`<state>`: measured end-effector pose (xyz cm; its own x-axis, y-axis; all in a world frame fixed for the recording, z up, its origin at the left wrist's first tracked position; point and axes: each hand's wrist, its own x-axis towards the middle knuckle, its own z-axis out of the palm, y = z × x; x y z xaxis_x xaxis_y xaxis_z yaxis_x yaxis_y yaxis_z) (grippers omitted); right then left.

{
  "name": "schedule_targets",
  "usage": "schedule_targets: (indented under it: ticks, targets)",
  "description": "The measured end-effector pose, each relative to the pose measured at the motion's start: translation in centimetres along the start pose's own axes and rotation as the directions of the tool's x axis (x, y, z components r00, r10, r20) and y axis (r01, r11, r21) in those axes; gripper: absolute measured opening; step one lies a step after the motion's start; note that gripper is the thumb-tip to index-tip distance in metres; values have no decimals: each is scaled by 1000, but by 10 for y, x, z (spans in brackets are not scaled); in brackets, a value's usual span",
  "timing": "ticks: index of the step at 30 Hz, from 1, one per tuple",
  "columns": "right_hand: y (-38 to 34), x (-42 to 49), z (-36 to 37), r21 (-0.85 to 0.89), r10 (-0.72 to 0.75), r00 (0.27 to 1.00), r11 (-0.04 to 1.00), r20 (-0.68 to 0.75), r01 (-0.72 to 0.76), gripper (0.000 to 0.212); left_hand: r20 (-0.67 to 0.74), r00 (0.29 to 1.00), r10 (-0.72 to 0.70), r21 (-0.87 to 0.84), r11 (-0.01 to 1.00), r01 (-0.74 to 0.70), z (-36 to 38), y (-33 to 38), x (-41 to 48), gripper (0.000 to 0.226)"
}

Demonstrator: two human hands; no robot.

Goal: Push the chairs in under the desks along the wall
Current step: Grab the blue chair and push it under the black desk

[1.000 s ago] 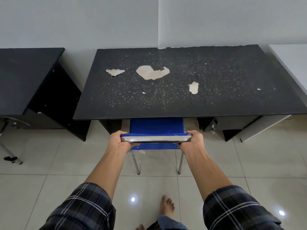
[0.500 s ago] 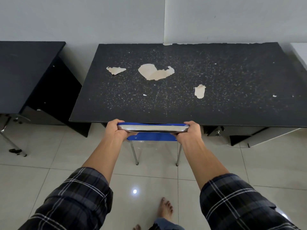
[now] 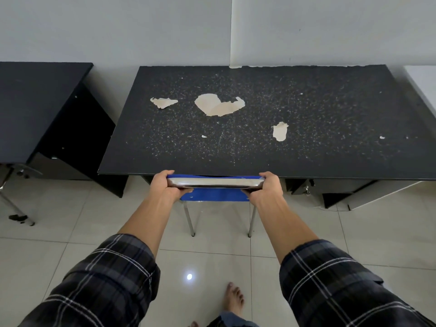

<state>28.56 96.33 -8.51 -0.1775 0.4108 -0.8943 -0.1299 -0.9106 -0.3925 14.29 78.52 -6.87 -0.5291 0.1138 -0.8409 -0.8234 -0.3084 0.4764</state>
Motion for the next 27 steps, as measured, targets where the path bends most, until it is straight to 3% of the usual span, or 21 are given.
schedule_targets:
  ticks: [3, 6, 13, 15, 17, 19, 21, 23, 27]
  targets:
    - [2, -6, -5, -8, -23, 1000, 1000, 8, 24, 17, -18, 999, 28, 43, 999, -27, 0, 1, -6, 12]
    - [9, -13, -6, -35, -73, 997, 997, 40, 75, 17, -31, 995, 99, 138, 986, -93, 0, 1, -12, 28]
    - [30, -49, -28, -124, -210, 967, 966, 146, 229, 23, 77, 970, 230, 324, 914, -243, -11, -17, -42, 42]
    - [40, -59, -39, -207, -251, 956, 938, 151, 279, 39, 128, 959, 254, 332, 900, -282, -17, -23, -54, 47]
    - [52, -67, -52, -327, -316, 935, 877, 164, 353, 63, 192, 946, 263, 376, 870, -318, -27, -29, -64, 36]
    - [65, -79, -70, -444, -406, 892, 775, 197, 450, 71, 263, 923, 281, 483, 790, -378, -36, -36, -75, 28]
    - [80, -97, -93, -580, -504, 835, 621, 220, 527, 73, 363, 888, 283, 590, 668, -454, -44, -46, -86, 48]
    - [92, -114, -115, -674, -571, 782, 477, 250, 564, 79, 461, 845, 270, 676, 510, -532, -49, -59, -98, 67]
    - [105, -144, -167, -804, -666, 687, 218, 292, 553, 92, 682, 709, 182, 694, 145, -705, -50, -99, -134, 66]
